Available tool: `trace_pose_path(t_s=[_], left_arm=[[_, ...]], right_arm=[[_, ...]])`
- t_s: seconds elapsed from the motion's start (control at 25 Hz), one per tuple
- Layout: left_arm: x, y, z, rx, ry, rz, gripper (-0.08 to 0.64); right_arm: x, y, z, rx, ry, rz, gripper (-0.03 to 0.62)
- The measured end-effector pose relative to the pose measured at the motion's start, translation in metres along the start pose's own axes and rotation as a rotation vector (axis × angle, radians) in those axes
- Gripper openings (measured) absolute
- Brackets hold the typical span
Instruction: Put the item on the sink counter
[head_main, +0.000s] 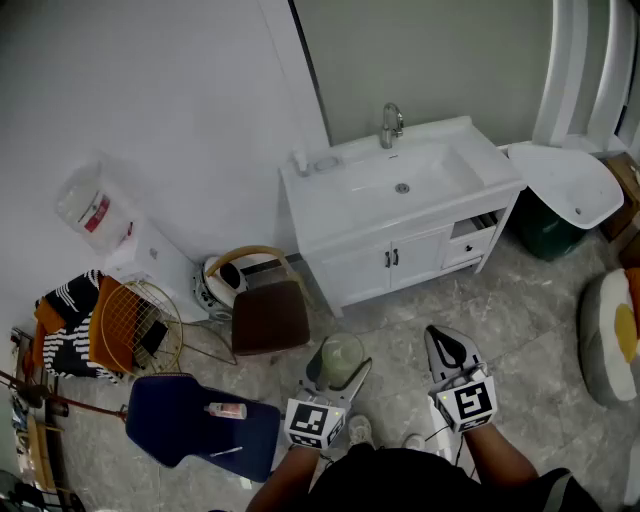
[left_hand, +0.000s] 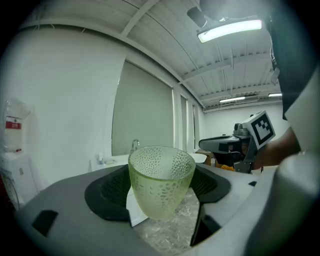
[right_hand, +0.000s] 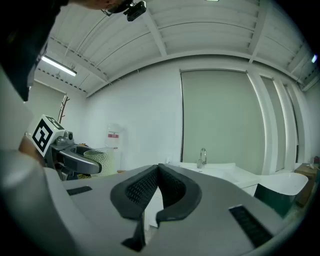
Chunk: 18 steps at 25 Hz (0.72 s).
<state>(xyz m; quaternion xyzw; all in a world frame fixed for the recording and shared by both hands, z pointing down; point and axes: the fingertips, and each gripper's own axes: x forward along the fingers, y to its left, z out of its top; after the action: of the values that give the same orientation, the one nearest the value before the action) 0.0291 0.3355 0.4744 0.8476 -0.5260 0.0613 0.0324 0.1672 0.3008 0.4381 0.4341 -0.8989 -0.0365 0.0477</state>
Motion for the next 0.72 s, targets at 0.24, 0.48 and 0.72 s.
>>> trace_pose_path(t_s=[0.24,0.48,0.72], left_arm=[[-0.006,0.003,-0.001,-0.004,0.003,-0.002,0.387],[-0.009,0.016,0.0,-0.01,-0.013,-0.01,0.387],[-0.011,0.044,0.002,-0.01,-0.021,-0.035,0.387]], right_arm=[[0.002,0.004,0.003,-0.005,-0.03,-0.007,0.012],[0.011,0.009,0.004,-0.002,-0.043,-0.026,0.012],[0.032,0.021,0.014,0.048,-0.081,-0.017,0.014]])
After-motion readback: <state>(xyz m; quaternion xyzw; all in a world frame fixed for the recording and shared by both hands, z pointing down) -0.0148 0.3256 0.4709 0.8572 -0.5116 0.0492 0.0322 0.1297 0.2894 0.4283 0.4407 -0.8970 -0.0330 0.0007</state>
